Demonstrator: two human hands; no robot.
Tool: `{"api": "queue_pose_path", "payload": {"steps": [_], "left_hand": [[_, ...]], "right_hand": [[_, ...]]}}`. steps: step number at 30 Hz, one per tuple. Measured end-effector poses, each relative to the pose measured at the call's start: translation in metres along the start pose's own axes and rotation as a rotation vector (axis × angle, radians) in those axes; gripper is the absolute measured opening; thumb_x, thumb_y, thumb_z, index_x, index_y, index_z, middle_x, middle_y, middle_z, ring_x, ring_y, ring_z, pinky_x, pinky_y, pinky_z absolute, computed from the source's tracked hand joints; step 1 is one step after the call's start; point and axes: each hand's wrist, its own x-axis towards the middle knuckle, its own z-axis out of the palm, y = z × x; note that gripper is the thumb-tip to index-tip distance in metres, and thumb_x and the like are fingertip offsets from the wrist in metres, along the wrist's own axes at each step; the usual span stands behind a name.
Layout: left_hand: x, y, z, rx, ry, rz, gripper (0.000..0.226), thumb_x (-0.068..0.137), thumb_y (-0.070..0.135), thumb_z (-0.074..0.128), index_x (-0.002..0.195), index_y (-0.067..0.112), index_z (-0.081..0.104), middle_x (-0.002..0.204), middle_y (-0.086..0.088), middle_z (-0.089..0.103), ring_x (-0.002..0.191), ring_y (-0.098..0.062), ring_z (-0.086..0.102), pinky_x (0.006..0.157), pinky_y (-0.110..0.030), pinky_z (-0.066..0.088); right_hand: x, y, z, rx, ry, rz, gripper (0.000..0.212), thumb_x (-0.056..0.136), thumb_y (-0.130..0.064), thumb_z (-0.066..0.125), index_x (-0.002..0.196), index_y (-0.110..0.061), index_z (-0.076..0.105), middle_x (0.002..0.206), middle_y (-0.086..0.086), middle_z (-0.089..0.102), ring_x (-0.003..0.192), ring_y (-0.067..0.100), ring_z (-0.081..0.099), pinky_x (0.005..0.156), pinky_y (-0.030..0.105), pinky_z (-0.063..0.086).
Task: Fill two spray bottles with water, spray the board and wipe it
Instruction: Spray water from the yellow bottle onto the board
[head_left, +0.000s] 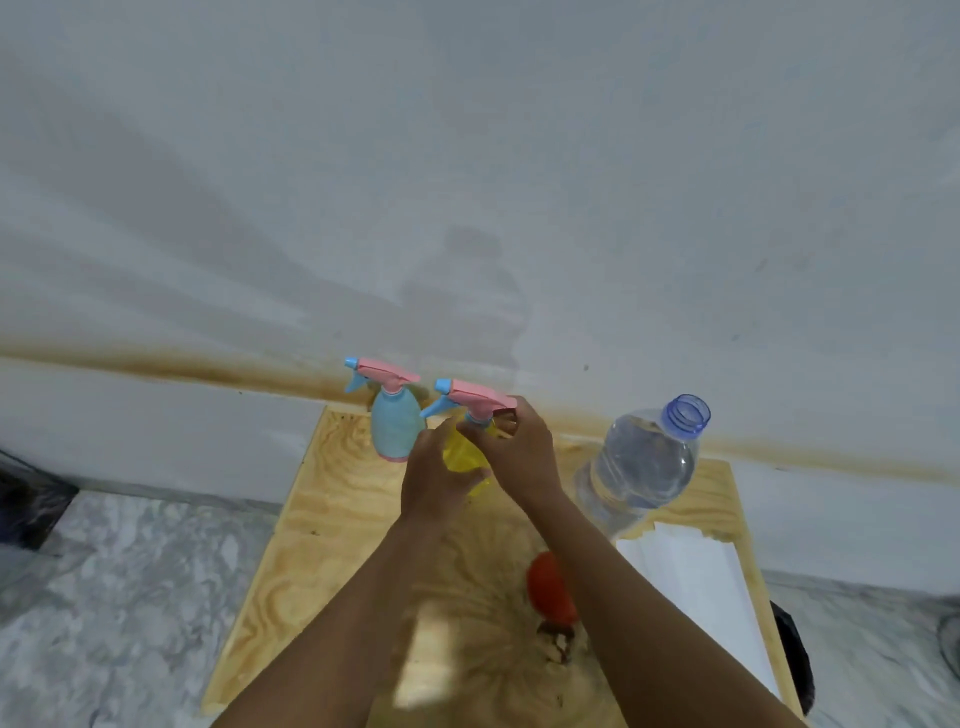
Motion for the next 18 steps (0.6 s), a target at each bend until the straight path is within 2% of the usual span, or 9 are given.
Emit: {"api": "queue_pose_path", "payload": {"steps": [3, 6, 9, 12, 14, 18], "left_hand": [[0.024, -0.002, 0.008, -0.04, -0.009, -0.063, 0.072, 0.075, 0.025, 0.083, 0.139, 0.021, 0.051, 0.125, -0.001, 0.058, 0.119, -0.018, 0.053, 0.088, -0.024, 0.037], [0.04, -0.006, 0.016, -0.083, 0.009, -0.093, 0.055, 0.074, 0.032, 0.076, 0.126, 0.024, 0.058, 0.114, 0.006, 0.066, 0.109, -0.015, 0.063, 0.082, -0.027, 0.046], [0.047, -0.009, 0.022, -0.091, 0.014, -0.111, 0.056, 0.069, 0.044, 0.067, 0.121, 0.023, 0.06, 0.106, 0.006, 0.068, 0.099, -0.011, 0.065, 0.074, -0.017, 0.045], [0.048, -0.008, 0.024, -0.096, 0.018, -0.101, 0.049, 0.073, 0.031, 0.073, 0.119, 0.021, 0.062, 0.102, 0.008, 0.068, 0.094, -0.007, 0.064, 0.07, -0.009, 0.044], [0.048, -0.008, 0.023, -0.096, 0.03, -0.103, 0.046, 0.076, 0.021, 0.075, 0.12, 0.02, 0.061, 0.104, 0.008, 0.068, 0.094, -0.007, 0.063, 0.071, -0.006, 0.042], [0.047, -0.007, 0.023, -0.085, 0.011, -0.094, 0.036, 0.077, 0.031, 0.07, 0.111, 0.03, 0.06, 0.097, 0.012, 0.068, 0.093, -0.007, 0.066, 0.072, -0.023, 0.051]], "right_hand": [[0.026, 0.014, 0.012, 0.006, -0.001, 0.035, 0.042, 0.074, -0.027, 0.085, 0.11, -0.019, 0.065, 0.104, -0.007, 0.073, 0.099, 0.008, 0.068, 0.087, 0.038, 0.057], [0.043, 0.024, 0.019, -0.005, -0.009, 0.072, 0.043, 0.075, -0.028, 0.083, 0.113, -0.022, 0.064, 0.104, -0.005, 0.072, 0.098, 0.012, 0.068, 0.086, 0.04, 0.057], [0.053, 0.029, 0.022, -0.002, -0.009, 0.081, 0.039, 0.076, -0.023, 0.084, 0.109, -0.022, 0.064, 0.1, -0.007, 0.071, 0.095, 0.012, 0.068, 0.085, 0.037, 0.056], [0.055, 0.031, 0.023, -0.001, -0.016, 0.094, 0.037, 0.077, -0.022, 0.083, 0.105, -0.031, 0.06, 0.096, -0.014, 0.068, 0.093, 0.007, 0.065, 0.084, 0.033, 0.056], [0.055, 0.031, 0.024, -0.005, -0.022, 0.097, 0.036, 0.078, -0.025, 0.082, 0.105, -0.034, 0.059, 0.099, -0.013, 0.068, 0.096, 0.008, 0.065, 0.085, 0.033, 0.056], [0.051, 0.028, 0.02, -0.066, -0.032, 0.104, 0.041, 0.081, -0.034, 0.078, 0.116, -0.029, 0.059, 0.113, -0.008, 0.069, 0.104, 0.01, 0.063, 0.084, 0.031, 0.052]]}}
